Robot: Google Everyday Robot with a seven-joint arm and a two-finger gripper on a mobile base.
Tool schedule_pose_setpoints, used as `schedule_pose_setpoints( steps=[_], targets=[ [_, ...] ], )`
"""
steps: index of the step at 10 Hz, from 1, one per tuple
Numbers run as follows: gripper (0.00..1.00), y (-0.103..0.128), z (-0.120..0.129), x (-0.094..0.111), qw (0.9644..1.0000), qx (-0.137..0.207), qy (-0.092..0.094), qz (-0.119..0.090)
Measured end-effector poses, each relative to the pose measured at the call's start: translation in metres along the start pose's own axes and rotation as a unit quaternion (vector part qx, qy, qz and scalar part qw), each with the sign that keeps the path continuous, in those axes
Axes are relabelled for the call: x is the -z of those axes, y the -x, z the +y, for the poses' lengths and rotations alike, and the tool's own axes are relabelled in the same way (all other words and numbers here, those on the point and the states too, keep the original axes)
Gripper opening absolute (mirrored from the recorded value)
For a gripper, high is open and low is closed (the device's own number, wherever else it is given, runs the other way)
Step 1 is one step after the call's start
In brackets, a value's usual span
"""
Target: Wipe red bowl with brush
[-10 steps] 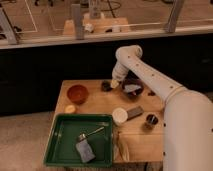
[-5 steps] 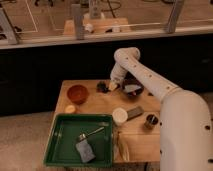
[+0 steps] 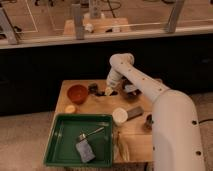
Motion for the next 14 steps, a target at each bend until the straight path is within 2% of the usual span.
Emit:
schedule_pose_setpoints(
  steps=[4, 6, 10, 12, 14],
  targets=[
    [0.01, -0.017, 0.007, -0.021, 0.9992, -0.031, 0.015, 0.018],
    [0.15, -0.033, 0.008, -0.025, 0.9983, -0.050, 0.020, 0.022],
    [0.56, -0.044, 0.010, -0.023, 0.9969, -0.066, 0.023, 0.035],
    [0.76, -0.044, 0.010, -0.022, 0.9966, -0.070, 0.026, 0.034],
    [0.80, -0.045, 0.009, -0.021, 0.9965, -0.073, 0.026, 0.033]
  ],
)
